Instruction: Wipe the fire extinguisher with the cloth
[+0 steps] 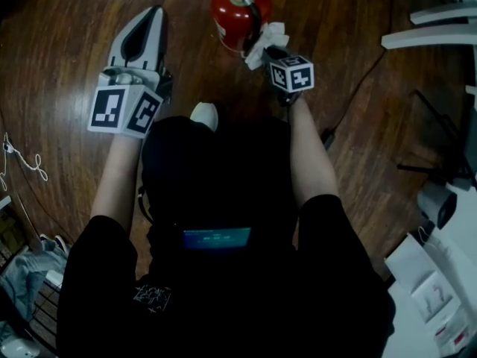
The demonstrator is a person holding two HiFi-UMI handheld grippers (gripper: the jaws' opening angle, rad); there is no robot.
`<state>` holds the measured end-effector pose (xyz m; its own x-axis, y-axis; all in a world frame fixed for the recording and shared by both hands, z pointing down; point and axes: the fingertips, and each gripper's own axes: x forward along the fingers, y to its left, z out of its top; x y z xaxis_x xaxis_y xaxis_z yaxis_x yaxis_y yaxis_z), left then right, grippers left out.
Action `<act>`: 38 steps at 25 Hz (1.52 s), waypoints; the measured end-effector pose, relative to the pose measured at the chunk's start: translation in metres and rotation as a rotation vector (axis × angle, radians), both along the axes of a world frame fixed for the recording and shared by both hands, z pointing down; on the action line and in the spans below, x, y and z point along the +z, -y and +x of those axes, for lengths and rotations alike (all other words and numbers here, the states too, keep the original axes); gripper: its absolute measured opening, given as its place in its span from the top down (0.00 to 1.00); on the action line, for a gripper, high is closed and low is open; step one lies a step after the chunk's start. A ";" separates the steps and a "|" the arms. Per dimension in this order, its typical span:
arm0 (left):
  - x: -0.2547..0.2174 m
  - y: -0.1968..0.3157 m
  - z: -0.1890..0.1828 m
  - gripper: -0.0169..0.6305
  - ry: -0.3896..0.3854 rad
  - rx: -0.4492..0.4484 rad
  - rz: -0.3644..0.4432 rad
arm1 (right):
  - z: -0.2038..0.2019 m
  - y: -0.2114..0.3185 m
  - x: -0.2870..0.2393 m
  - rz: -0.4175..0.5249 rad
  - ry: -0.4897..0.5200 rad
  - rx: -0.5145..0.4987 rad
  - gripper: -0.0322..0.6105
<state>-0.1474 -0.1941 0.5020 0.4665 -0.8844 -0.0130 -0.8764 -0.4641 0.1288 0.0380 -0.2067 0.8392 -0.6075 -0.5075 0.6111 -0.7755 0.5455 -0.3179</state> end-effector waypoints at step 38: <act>-0.013 -0.003 -0.009 0.97 0.008 -0.038 0.028 | -0.092 -0.027 -0.075 0.159 0.203 0.135 0.87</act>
